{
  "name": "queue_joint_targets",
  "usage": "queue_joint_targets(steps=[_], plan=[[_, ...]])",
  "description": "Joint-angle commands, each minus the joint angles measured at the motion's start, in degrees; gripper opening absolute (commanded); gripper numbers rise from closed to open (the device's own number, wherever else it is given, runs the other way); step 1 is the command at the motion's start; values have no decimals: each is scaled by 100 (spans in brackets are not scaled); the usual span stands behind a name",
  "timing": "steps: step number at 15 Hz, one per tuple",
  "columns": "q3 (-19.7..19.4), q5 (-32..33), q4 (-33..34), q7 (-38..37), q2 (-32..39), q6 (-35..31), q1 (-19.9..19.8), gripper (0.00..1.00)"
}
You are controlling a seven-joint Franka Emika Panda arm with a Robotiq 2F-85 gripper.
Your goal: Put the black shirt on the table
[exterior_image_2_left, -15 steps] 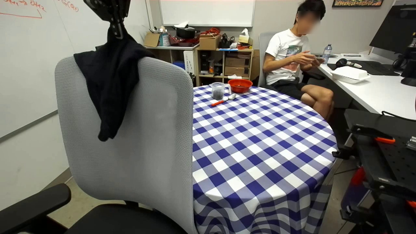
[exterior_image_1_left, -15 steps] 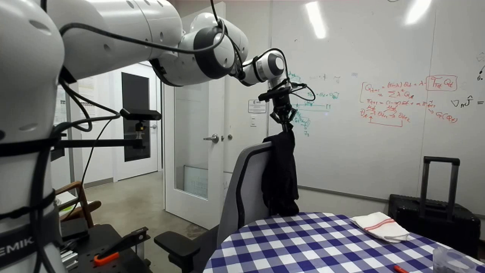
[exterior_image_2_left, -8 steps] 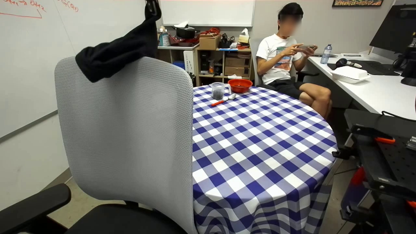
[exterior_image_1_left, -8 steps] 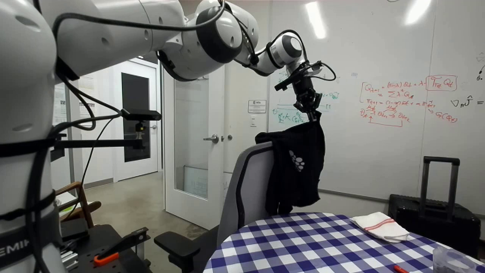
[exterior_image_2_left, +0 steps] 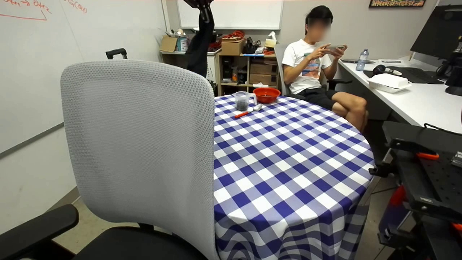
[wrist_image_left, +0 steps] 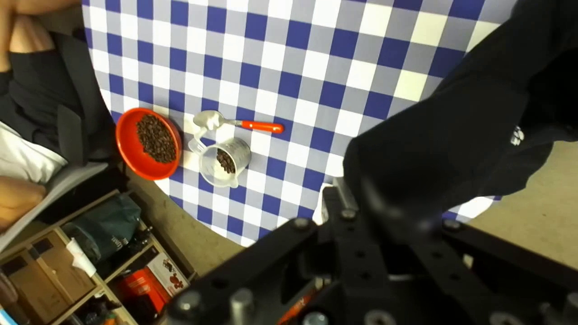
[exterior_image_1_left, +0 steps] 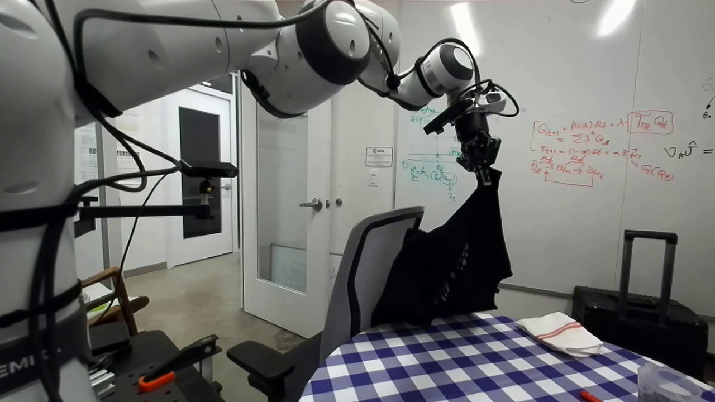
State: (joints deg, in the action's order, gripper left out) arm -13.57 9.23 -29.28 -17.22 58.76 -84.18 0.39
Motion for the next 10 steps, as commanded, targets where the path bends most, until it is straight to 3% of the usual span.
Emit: queue_joint_targets(steps=[1, 10], plan=[[8, -86, -159, -306, -46, 352, -14, 5], [12, -252, -953, -1109, -334, 562, -444, 5]])
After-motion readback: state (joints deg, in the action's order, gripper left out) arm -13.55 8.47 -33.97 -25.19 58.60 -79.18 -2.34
